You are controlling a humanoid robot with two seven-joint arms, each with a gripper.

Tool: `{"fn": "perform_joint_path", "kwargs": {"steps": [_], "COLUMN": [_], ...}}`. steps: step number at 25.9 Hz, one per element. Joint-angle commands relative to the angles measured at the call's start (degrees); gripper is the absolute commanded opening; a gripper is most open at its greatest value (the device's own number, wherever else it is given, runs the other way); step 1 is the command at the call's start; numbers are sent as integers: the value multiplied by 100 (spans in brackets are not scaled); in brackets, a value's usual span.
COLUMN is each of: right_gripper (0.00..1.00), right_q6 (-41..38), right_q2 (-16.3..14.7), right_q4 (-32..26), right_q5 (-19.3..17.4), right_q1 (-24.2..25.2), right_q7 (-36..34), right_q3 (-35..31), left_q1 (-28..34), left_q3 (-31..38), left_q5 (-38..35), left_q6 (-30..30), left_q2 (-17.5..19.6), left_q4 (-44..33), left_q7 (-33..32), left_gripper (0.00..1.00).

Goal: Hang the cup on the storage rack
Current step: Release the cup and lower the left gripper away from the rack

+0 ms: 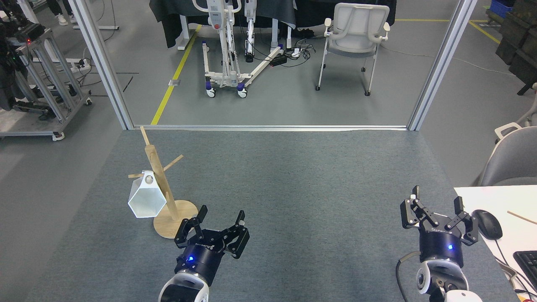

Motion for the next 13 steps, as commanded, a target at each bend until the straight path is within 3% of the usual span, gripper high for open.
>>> {"fn": "perform_joint_path", "kwargs": {"steps": [1, 5, 13], "right_gripper": [99, 99, 99], "right_q6": [3, 3, -6], "right_q2": [-6, -6, -33], "right_q4": [-57, -241, -330], "right_q5": [-432, -423, -441], "right_q1": [86, 490, 561], "right_q7": [7, -19, -28], "right_q3": [-4, -4, 13], "left_q1": [-153, -162, -478], "left_q3": [-4, 48, 75], "left_q5": [8, 16, 25], "left_q6": [-28, 51, 87], "left_q2": [-158, -87, -52], "left_q4": [233, 241, 470], "left_q7": [82, 29, 20], "left_gripper": [99, 99, 99]}}
